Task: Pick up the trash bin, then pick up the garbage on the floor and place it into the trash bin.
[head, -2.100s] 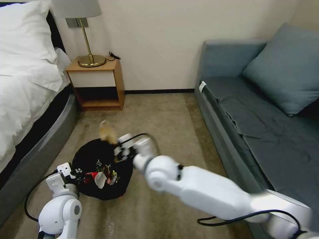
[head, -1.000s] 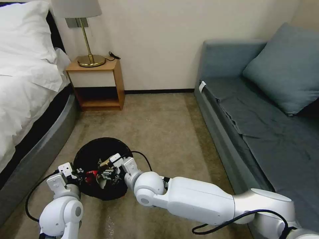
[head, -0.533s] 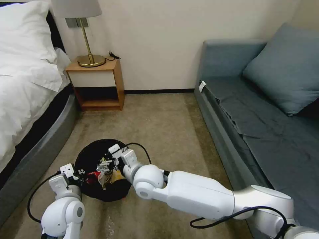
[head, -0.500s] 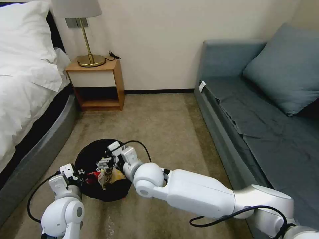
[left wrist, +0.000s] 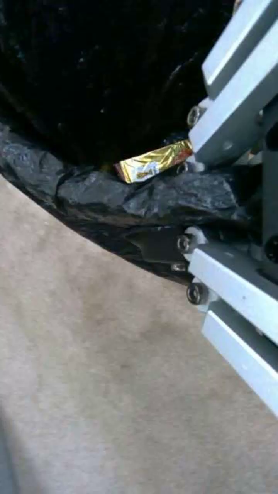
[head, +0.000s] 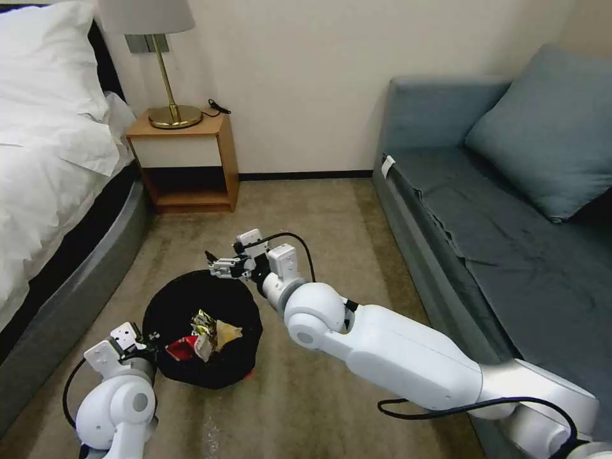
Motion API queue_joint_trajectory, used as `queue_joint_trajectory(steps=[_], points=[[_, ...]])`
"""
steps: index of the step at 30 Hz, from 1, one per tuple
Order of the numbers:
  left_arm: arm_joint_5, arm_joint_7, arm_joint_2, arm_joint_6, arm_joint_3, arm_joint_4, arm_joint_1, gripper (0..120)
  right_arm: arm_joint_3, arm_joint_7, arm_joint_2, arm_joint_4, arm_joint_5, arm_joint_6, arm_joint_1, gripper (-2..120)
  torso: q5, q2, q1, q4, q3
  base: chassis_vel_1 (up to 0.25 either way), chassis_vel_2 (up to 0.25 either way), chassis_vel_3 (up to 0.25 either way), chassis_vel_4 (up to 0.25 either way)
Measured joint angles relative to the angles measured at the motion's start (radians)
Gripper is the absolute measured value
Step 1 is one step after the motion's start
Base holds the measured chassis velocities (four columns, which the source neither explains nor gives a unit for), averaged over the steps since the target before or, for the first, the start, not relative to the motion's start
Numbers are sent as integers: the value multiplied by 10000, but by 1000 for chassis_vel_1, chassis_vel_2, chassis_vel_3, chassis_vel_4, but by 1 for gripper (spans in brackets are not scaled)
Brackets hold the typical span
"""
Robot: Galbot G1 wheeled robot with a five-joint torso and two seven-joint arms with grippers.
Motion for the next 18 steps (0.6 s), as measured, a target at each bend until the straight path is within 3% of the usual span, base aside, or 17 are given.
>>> queue_joint_trajectory(steps=[4, 8, 18], points=[[-843, -579, 83, 85, -100, 370, -208, 2, 94, -19, -141, 99, -95, 21, -236, 100, 0, 0, 0, 0, 0, 0, 0, 0, 0], [-1133, -850, 125, 98, -143, 777, -427, 2, 167, -38, -186, 100, -189, 52, -426, 100, 0, 0, 0, -1, 0, 0, 0, 0, 0], [-1013, -705, 145, 70, -159, 1143, -550, 5, 280, -60, -487, 173, -329, 77, -705, 100, -1, 0, 0, 0, 0, 0, 0, 0, 0]])
